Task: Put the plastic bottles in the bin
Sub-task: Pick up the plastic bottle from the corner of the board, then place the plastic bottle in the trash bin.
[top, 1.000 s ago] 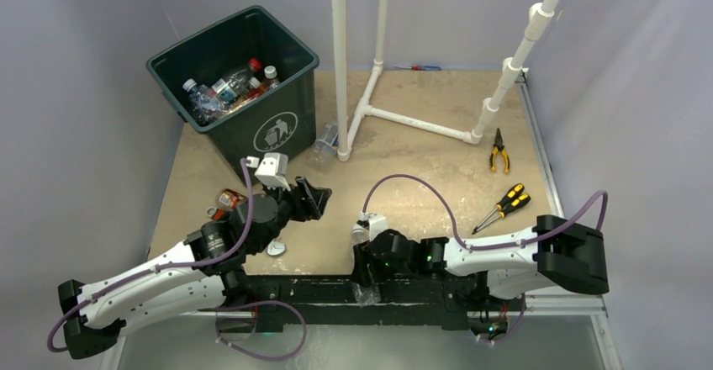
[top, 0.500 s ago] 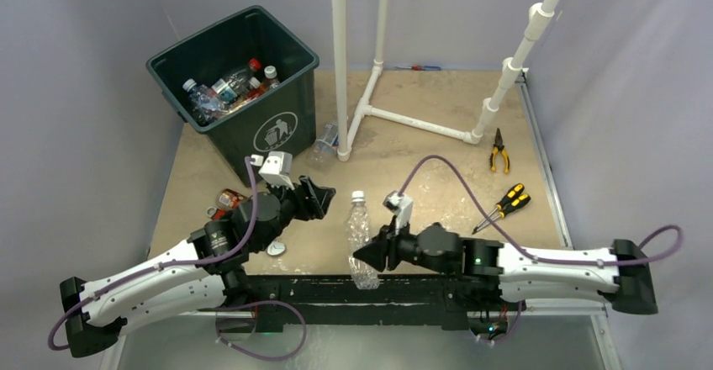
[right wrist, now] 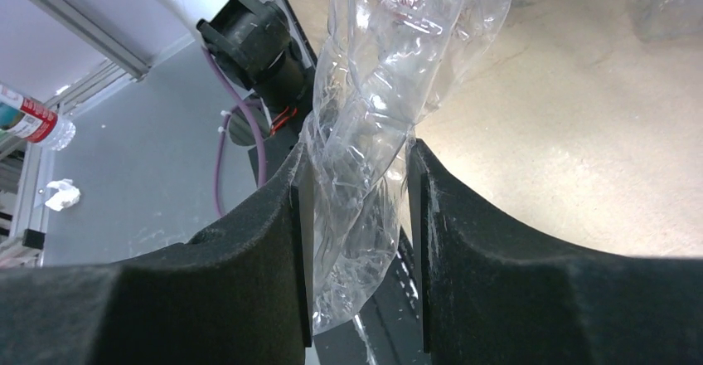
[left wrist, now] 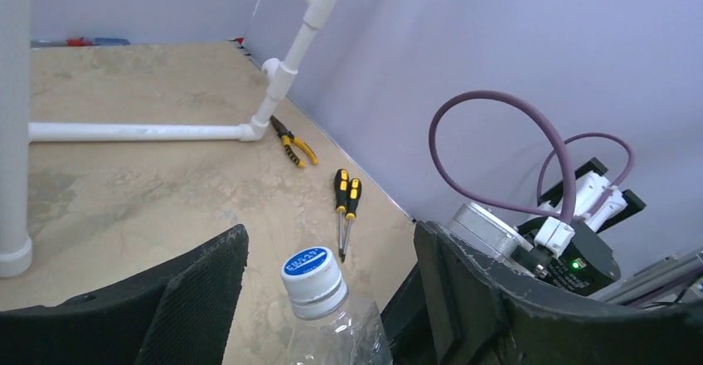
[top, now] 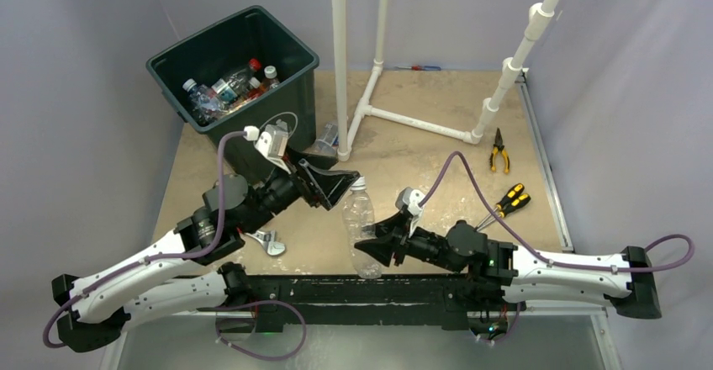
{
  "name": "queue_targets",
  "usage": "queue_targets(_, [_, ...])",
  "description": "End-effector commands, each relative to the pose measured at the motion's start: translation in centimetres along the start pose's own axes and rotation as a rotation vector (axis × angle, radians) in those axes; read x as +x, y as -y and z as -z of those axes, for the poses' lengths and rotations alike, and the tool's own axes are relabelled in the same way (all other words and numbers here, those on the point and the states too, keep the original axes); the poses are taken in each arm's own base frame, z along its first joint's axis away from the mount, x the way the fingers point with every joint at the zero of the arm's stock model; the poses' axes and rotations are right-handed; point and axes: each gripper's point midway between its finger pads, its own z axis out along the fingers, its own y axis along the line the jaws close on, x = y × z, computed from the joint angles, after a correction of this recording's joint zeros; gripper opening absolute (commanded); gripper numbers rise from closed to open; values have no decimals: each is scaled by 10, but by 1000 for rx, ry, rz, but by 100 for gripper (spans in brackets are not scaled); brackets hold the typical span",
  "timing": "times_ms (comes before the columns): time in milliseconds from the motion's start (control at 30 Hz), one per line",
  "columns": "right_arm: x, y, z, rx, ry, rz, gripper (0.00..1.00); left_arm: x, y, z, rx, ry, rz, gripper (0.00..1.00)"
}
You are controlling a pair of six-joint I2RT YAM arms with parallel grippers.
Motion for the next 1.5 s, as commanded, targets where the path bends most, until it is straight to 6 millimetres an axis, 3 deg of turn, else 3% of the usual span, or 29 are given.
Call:
queue_targets(0, [-29,-6,0,-31,123,63,0,-14,21,-3,76,7,0,73])
queue_targets(133, [-37,-6,2,-34,157,90,0,10,9,-12,9,-92,9,73])
queue_targets(433, [-44,-5,5,-22,167,114,0,27,25,-31,73,-180,12,57])
queue_targets(567, [-44,-2,8,-10,163,115,0,31,33,-32,116,-189,28,41])
queue_targets(667, [-44,-1,10,-5,166,112,0,31,35,-33,126,-191,28,20])
queue_targets(733, [-42,0,9,-4,160,110,0,29,35,-33,124,-186,23,0])
queue_targets(767, [-41,0,8,0,155,105,0,27,35,-33,122,-179,22,0])
queue_targets(800, [-39,0,7,3,145,99,6,23,34,-33,117,-167,20,0])
queue_targets(833, [-37,-2,6,-4,131,94,22,19,34,-32,110,-150,20,0])
queue_targets(900, [-35,-7,2,-21,102,74,81,5,29,-29,78,-102,8,0])
queue_targets(933, [-35,-9,1,-29,94,57,97,-4,26,-27,52,-76,-7,0])
queue_targets(1100, [-51,-30,9,-120,121,8,99,-78,15,-12,-96,85,-131,0])
queue_targets(1300, [-88,-47,29,-195,222,-28,99,-190,3,14,-348,303,-369,0])
queue_targets(1367, [-89,-46,30,-192,223,-29,99,-227,-1,23,-454,382,-466,0])
queue_targets(1467, [-81,-43,24,-170,191,-25,99,-262,-11,26,-640,452,-583,0])
